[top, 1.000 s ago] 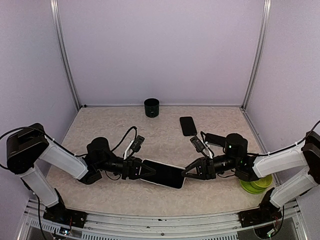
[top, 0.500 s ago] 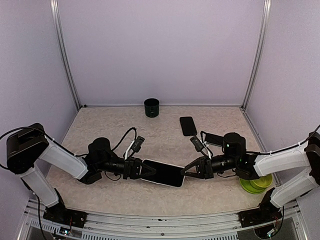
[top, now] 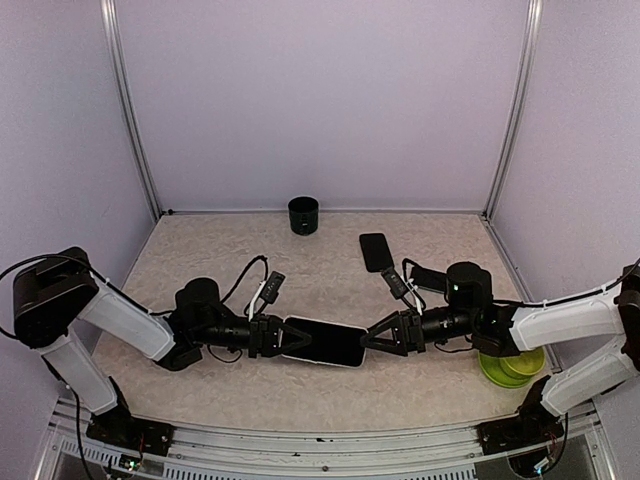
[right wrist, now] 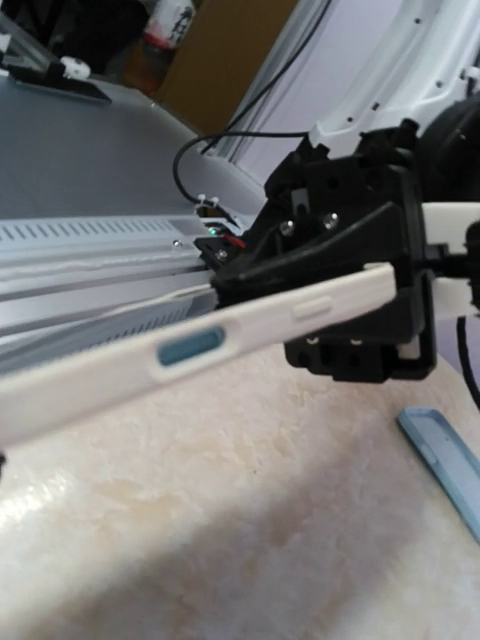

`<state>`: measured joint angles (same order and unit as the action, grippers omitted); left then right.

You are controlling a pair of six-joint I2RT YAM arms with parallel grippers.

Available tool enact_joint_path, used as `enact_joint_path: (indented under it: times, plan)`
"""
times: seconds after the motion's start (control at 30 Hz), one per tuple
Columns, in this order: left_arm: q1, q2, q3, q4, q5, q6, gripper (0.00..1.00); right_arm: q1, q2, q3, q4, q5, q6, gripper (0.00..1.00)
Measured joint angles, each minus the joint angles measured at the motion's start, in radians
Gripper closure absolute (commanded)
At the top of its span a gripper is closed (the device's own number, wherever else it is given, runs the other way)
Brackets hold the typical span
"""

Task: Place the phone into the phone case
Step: Press the top right corner of the phone case, then press the corner of the phone case at the bottom right corner of the phone case.

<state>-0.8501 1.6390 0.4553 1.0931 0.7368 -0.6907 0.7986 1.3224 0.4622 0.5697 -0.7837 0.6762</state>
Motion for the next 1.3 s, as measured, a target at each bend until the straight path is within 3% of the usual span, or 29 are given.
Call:
enact_joint_path:
  times: [0.2,0.47,1.07,1.3]
  plan:
    - [0.012,0.0,-0.023,0.042,-0.025,-0.03,1.0,0.0,0.001,0.0,0.004,0.0,0.003,0.35]
    - [0.027,-0.001,-0.041,0.11,-0.048,-0.07,1.0,0.0,0.04,0.0,0.022,0.003,0.023,0.36]
    - [0.035,-0.011,-0.071,0.172,-0.064,-0.092,1.0,0.007,0.155,0.005,0.14,0.014,0.119,0.5]
    - [0.039,-0.011,-0.077,0.189,-0.064,-0.099,1.0,0.022,0.189,0.02,0.181,0.014,0.146,0.64]
